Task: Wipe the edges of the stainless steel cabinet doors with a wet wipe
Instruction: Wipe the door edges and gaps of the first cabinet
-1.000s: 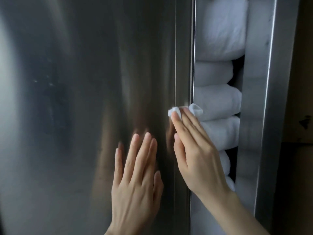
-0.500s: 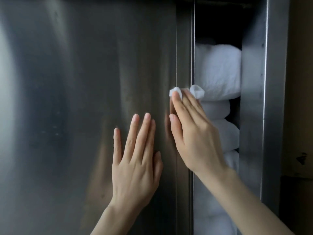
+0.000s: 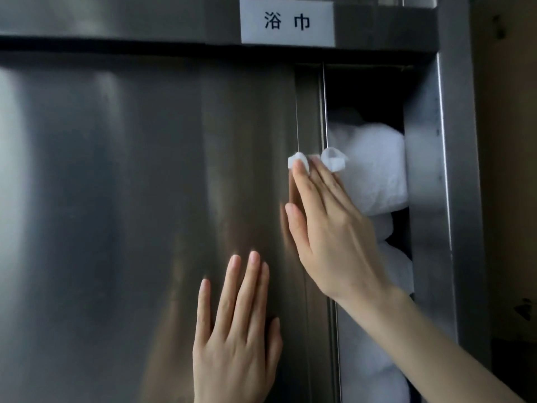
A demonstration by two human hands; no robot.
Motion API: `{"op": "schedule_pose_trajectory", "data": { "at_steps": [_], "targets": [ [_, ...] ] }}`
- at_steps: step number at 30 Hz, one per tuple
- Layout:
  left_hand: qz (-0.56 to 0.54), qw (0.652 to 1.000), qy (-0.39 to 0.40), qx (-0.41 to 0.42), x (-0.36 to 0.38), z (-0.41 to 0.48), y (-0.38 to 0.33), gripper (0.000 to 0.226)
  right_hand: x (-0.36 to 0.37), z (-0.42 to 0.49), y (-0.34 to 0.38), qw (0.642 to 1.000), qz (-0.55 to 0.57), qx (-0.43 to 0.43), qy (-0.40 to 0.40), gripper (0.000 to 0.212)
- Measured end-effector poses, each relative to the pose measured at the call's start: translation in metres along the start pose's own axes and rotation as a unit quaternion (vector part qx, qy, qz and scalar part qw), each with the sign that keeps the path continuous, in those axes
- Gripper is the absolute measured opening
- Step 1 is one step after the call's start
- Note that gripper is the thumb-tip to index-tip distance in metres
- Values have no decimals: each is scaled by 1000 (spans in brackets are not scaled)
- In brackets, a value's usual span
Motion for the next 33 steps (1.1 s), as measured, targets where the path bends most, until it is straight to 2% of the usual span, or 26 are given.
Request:
{"op": "schedule_pose_trajectory", "data": {
  "at_steps": [4, 11, 21, 27, 33],
  "targets": [
    [24, 1000, -3, 0, 4, -1, 1, 64, 8, -21, 2, 1000, -12, -23, 3, 48],
    [43, 999, -5, -5, 6, -1, 1, 68, -15, 54, -10, 999, 3, -9, -44, 44],
    [25, 999, -18, -12, 3, -2, -1, 65, -37, 86, -18, 998, 17, -11, -58, 39],
    [16, 1000, -15, -6, 3, -3, -3, 60, -28, 25, -13, 994, 20, -43, -94, 22],
    [14, 1000, -12, 1, 4, -2, -7, 60, 2, -74, -12, 994, 43, -84, -60, 21]
  ]
}}
Point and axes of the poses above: each hand's wrist, its own z-axis towards the middle knuckle, its own x-axis out of the palm, y = z × x, the point moved 4 cm from there along z, towards the middle knuckle, and after that the axes turned 14 degrees about y, right-handed, at the moved point
